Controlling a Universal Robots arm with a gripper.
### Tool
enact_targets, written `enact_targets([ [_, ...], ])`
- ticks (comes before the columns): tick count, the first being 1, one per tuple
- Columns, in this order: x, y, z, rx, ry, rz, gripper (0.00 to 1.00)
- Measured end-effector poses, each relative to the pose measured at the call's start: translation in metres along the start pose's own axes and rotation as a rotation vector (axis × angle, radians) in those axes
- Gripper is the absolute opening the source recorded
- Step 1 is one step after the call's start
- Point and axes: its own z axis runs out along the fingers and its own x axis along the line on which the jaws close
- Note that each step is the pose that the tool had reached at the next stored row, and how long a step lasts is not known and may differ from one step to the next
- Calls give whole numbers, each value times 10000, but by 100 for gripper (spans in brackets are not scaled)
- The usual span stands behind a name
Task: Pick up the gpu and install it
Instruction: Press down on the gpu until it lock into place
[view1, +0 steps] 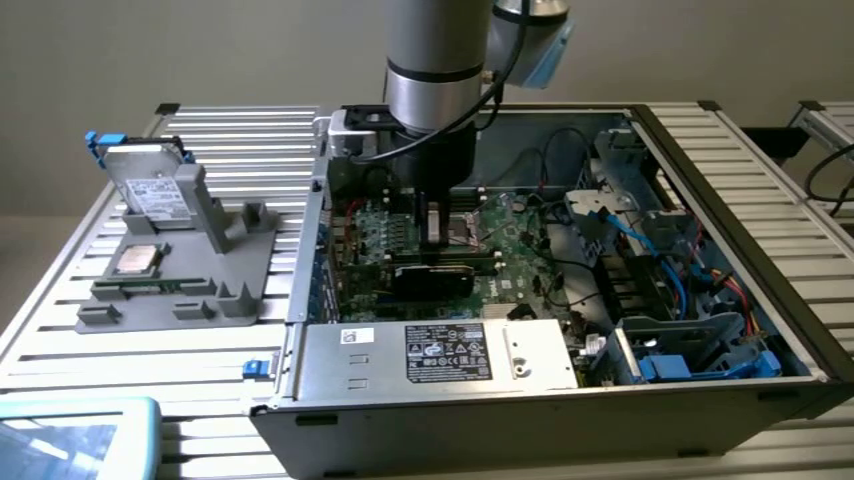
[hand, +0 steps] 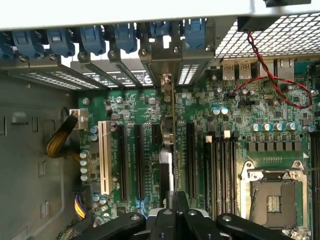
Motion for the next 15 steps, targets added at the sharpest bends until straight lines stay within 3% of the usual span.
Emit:
enact_targets([
  [8, 1, 32, 29, 104, -1, 26, 11],
  [15, -7, 60, 60, 109, -1, 70, 11],
])
